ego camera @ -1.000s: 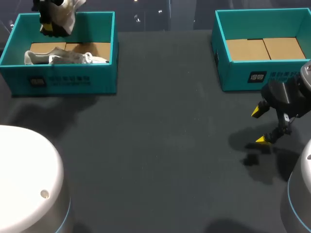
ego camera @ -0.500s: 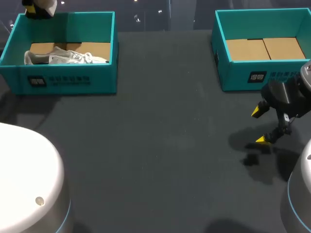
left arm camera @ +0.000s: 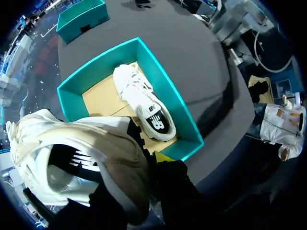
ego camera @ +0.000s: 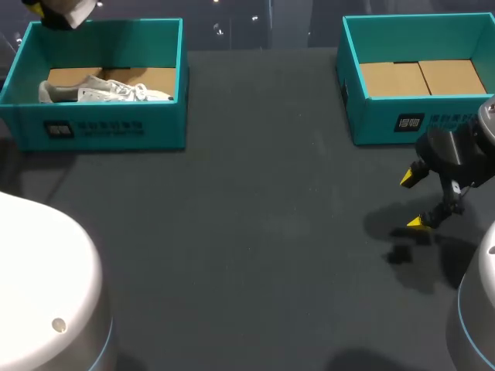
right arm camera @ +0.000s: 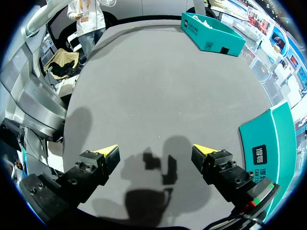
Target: Take the shoe out of the shoebox, open the shoe tongue, remove and reinsert the insole, then place the shoe into the shoebox
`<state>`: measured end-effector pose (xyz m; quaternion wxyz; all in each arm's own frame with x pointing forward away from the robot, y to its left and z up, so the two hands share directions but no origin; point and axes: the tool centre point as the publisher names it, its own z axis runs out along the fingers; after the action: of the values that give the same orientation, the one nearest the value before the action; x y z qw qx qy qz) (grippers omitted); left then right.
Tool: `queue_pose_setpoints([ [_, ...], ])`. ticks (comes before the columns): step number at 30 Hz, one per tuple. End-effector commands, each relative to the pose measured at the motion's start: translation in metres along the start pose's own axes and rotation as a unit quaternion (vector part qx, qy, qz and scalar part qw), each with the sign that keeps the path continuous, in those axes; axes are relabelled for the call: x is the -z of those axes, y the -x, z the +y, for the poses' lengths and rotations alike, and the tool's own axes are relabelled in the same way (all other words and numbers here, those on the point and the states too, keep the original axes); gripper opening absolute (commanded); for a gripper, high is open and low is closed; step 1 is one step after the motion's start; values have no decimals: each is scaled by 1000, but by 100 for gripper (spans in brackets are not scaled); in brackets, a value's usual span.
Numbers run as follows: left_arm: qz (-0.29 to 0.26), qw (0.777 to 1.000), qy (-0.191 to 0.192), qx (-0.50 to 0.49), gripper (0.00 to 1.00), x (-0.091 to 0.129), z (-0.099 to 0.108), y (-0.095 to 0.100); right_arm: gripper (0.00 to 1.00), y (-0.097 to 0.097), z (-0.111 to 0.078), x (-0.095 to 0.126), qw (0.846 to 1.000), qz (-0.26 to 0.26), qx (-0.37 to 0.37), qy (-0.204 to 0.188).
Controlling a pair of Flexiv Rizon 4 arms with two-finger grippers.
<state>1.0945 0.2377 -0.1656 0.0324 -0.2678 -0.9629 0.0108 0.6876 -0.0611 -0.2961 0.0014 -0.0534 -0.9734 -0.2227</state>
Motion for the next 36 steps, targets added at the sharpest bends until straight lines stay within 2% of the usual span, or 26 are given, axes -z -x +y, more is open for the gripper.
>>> queue_pose_setpoints([
  [1,-21,998,15,-65,0,-1,-5,-8,100,-2,0,-1,1000,-2,0,-1],
  [6,-21,998,15,-65,0,-1,-5,-8,100,-2,0,-1,1000,-2,0,-1],
  [11,-5,980,60,-187,0,-1,25,-1,100,-2,0,-1,1000,-2,0,-1],
  [13,1,967,66,-247,0,-1,37,2,100,-2,0,-1,1000,-2,0,-1],
  [14,12,956,64,-286,0,-1,43,3,100,-2,0,-1,1000,-2,0,-1],
  [15,21,936,51,-348,0,-2,50,2,100,-2,0,-1,1000,-2,0,-1],
  [16,26,927,46,-370,0,-3,58,4,100,-2,0,-1,1000,-2,0,-1],
  [27,26,927,46,-370,0,-3,58,4,100,-2,0,-1,1000,-2,0,-1],
  [31,36,916,94,-389,0,-6,75,13,100,-2,0,-1,1000,-2,0,-1],
  [36,43,905,120,-407,0,-12,90,22,100,-2,0,-1,1000,-2,0,-1],
])
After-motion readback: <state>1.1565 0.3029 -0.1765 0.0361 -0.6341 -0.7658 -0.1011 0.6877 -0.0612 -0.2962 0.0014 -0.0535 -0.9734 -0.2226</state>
